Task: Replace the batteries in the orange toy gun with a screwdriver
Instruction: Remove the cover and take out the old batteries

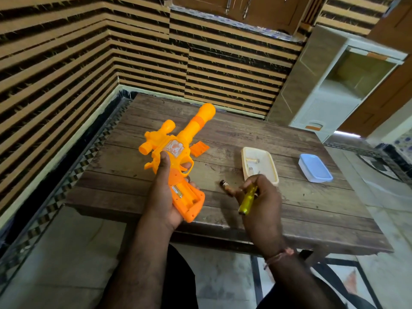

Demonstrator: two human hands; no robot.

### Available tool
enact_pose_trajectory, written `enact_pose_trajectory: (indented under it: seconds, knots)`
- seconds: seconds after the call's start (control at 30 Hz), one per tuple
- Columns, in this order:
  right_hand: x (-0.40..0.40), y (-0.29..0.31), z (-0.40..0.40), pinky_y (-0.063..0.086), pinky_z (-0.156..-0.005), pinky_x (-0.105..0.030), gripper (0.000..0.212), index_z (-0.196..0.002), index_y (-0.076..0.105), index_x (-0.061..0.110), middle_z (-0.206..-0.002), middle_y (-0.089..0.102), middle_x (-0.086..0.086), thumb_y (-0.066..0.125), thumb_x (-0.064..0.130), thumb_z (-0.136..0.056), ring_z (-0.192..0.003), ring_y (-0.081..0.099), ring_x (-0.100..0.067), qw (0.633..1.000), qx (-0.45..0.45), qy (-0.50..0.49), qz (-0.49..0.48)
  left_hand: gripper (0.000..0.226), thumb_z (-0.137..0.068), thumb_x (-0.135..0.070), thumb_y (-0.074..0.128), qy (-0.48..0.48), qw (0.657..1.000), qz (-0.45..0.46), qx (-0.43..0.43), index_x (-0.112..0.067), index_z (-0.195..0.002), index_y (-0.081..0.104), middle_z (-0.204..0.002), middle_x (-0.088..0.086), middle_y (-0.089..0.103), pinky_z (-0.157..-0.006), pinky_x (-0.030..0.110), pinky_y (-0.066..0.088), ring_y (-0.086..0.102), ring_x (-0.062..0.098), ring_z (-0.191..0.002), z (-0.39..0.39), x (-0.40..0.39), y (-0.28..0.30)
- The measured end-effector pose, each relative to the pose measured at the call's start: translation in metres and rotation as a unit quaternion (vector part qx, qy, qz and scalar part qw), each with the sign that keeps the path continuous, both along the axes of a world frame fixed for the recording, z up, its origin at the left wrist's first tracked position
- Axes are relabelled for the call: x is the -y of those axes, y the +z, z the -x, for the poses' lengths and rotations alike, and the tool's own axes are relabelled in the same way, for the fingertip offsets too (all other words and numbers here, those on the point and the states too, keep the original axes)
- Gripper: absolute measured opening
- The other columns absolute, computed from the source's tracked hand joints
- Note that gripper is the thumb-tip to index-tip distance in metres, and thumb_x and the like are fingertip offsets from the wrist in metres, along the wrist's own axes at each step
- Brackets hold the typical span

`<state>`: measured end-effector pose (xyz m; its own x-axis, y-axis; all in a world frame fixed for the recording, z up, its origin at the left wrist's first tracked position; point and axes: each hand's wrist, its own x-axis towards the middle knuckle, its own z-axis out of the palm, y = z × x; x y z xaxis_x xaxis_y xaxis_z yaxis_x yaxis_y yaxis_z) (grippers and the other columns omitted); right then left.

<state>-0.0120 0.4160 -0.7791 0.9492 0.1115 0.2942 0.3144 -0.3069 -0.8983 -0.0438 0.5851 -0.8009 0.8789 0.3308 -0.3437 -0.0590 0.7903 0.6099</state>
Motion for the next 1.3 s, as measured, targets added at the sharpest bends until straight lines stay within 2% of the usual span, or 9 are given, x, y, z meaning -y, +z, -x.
enact_pose_trajectory:
  seconds: [0.07, 0.2, 0.43, 0.6, 0.73, 0.83, 0.97, 1.03, 1.3]
  knots:
    - [0.000, -0.017, -0.001, 0.054, -0.069, -0.030, 0.023, -0.081, 0.056, 0.016, -0.080, 0.060, 0.003, 0.075, 0.014, -0.067, -0.076, 0.065, -0.012, 0.997, 0.012, 0.014, 0.075, 0.059, -0.087, -0.069, 0.045, -0.007, 1.000, -0.008, -0.002, -0.017, -0.109, 0.064, -0.072, 0.003, 0.054, -0.054, 0.027, 0.048, 0.051, 0.014, -0.055, 0.001, 0.001, 0.002]
    - [-0.018, -0.032, -0.002, 0.041, -0.067, -0.030, 0.037, -0.082, 0.055, 0.021, -0.088, 0.056, 0.001, 0.074, -0.005, -0.064, -0.079, 0.054, -0.017, 0.965, 0.111, 0.030, 0.235, 0.062, -0.088, -0.070, 0.042, -0.020, 1.000, -0.007, -0.007, -0.015, -0.102, 0.066, -0.069, 0.005, 0.048, -0.056, 0.029, 0.050, 0.052, 0.015, -0.054, 0.003, 0.004, 0.004]
    - [-0.033, -0.036, -0.011, 0.043, -0.060, -0.033, 0.024, -0.086, 0.056, 0.017, -0.085, 0.054, -0.005, 0.072, 0.006, -0.071, -0.074, 0.056, -0.029, 0.911, 0.166, 0.039, 0.375, 0.069, -0.086, -0.072, 0.041, -0.040, 0.999, -0.007, 0.007, -0.010, -0.107, 0.063, -0.066, 0.005, 0.045, -0.059, 0.031, 0.048, 0.050, 0.017, -0.054, 0.004, 0.004, 0.007]
    - [-0.022, -0.032, -0.012, 0.046, -0.064, -0.032, 0.026, -0.090, 0.059, 0.017, -0.089, 0.059, -0.004, 0.078, 0.010, -0.073, -0.078, 0.059, -0.027, 0.919, 0.169, 0.036, 0.355, 0.085, -0.076, -0.077, 0.043, -0.057, 0.998, -0.008, 0.018, -0.006, -0.120, 0.062, -0.066, 0.004, 0.046, -0.056, 0.030, 0.050, 0.051, 0.016, -0.055, 0.005, 0.003, 0.004]
    - [-0.013, -0.012, 0.000, 0.052, -0.071, -0.038, 0.011, -0.100, 0.064, 0.014, -0.091, 0.065, 0.003, 0.066, 0.019, -0.090, -0.083, 0.063, -0.013, 0.977, 0.159, 0.042, 0.134, 0.098, -0.073, -0.079, 0.040, -0.060, 0.997, -0.022, 0.033, -0.002, -0.131, 0.056, -0.067, 0.004, 0.045, -0.059, 0.030, 0.045, 0.050, 0.015, -0.056, 0.003, 0.004, 0.001]
    - [-0.011, 0.013, 0.022, 0.053, -0.078, -0.043, 0.017, -0.107, 0.066, 0.010, -0.100, 0.068, 0.001, 0.053, 0.017, -0.097, -0.096, 0.066, -0.017, 0.976, 0.181, 0.111, 0.055, 0.096, -0.074, -0.083, 0.038, -0.068, 0.996, -0.024, 0.051, -0.008, -0.129, 0.059, -0.071, 0.005, 0.047, -0.056, 0.027, 0.045, 0.051, 0.015, -0.056, 0.002, 0.007, 0.000]
    - [-0.019, 0.004, 0.043, 0.038, -0.104, -0.042, 0.027, -0.120, 0.059, 0.018, -0.130, 0.062, 0.001, 0.052, 0.028, -0.096, -0.136, 0.044, -0.020, 0.891, 0.304, 0.224, 0.251, 0.082, -0.065, -0.092, 0.041, -0.158, 0.986, 0.008, 0.061, -0.021, -0.091, 0.073, -0.077, 0.010, 0.057, -0.065, 0.029, 0.043, 0.059, 0.025, -0.067, 0.003, 0.004, 0.002]
    - [-0.021, -0.010, 0.044, 0.034, -0.106, -0.043, 0.029, -0.122, 0.058, 0.020, -0.135, 0.059, 0.004, 0.052, 0.031, -0.096, -0.144, 0.033, -0.019, 0.861, 0.314, 0.241, 0.318, 0.077, -0.065, -0.089, 0.043, -0.170, 0.984, 0.022, 0.047, -0.020, -0.090, 0.066, -0.070, 0.008, 0.056, -0.053, 0.025, 0.048, 0.057, 0.022, -0.058, 0.005, 0.003, 0.002]
    - [-0.020, 0.005, 0.047, 0.044, -0.085, -0.044, 0.029, -0.116, 0.061, 0.016, -0.104, 0.062, 0.003, 0.046, 0.035, -0.100, -0.099, 0.056, -0.019, 0.927, 0.280, 0.187, 0.165, 0.080, -0.073, -0.082, 0.038, -0.106, 0.994, -0.021, 0.034, -0.014, -0.108, 0.062, -0.068, 0.007, 0.052, -0.054, 0.029, 0.051, 0.058, 0.018, -0.055, 0.000, 0.003, -0.003]
